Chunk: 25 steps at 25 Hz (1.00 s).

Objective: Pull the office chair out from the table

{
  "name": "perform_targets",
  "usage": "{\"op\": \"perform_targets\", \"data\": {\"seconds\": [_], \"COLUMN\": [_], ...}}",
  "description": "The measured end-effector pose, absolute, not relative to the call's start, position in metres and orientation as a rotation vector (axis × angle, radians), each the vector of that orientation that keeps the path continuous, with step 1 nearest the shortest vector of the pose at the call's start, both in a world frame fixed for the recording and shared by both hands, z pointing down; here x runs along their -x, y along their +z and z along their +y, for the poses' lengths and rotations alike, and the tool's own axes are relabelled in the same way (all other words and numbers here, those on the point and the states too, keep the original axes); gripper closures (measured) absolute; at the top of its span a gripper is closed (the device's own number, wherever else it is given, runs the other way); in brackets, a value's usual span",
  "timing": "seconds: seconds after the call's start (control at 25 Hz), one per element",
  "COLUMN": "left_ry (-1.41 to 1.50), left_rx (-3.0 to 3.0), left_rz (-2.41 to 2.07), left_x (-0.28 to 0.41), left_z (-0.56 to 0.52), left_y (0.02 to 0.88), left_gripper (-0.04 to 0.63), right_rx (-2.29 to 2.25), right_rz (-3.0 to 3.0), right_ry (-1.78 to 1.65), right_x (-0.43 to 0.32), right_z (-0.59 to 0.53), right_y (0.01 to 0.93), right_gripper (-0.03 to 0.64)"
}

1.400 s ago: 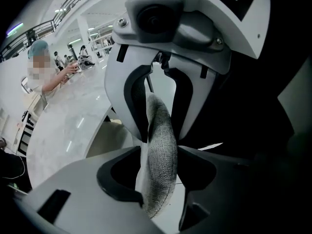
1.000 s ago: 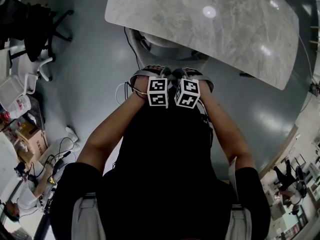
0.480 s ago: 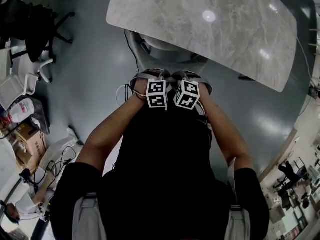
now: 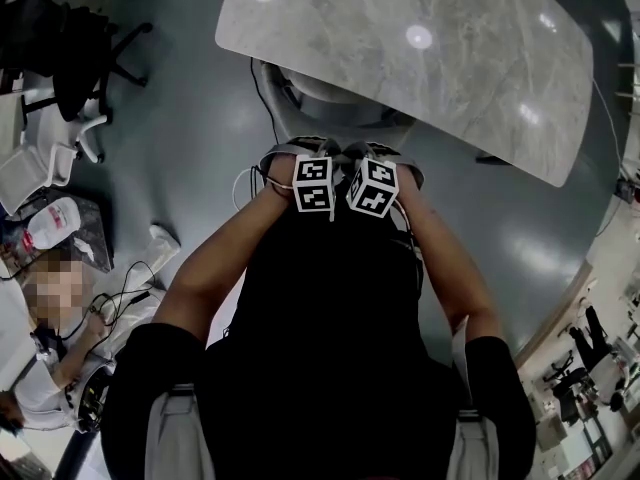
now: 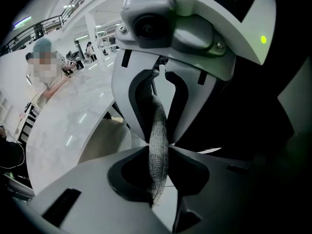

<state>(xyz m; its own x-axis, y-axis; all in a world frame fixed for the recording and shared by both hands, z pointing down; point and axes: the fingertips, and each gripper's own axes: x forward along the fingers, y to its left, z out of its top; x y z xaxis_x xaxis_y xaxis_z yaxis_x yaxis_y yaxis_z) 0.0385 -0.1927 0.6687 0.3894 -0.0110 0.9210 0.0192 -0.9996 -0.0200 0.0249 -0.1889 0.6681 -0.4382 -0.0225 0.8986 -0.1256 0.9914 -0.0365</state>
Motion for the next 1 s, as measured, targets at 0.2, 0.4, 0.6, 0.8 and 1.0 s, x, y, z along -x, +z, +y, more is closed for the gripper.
{"op": "perform_targets", "data": {"seconds": [0.2, 0.4, 0.6, 0.8, 1.0], "left_ry": [-1.726, -1.735, -1.741, -1.749, -1.744], "left_rx": [2.599, 2.602, 2.593, 2.597, 2.629], "left_rz": [-0.005, 0.004, 0.004, -0.004, 0.013], "left_x": [-0.038, -0.039, -0.040, -0.037, -0.040], "left_z": [-0.192, -0.193, -0.195, -0.191, -0.177], "left_y": [0.669, 0.668, 0.669, 0.670, 0.669], "left_gripper": [0.503, 0.505, 0.506, 0.506, 0.508], "right_rx": [-0.102, -0.108, -0.108, -0.086, -0.057], "right_rz": [-2.020, -2.025, -2.026, -2.026, -2.024], "right_ry": [0.129, 0.128, 0.130, 0.138, 0.129], "right_x": [-0.024, -0.026, -0.027, -0.023, -0.026], "right_z": [-0.188, -0.189, -0.191, -0.187, -0.174], "right_y": [0.669, 0.668, 0.669, 0.670, 0.669], "right_gripper": [0.517, 0.520, 0.522, 0.523, 0.523]}}
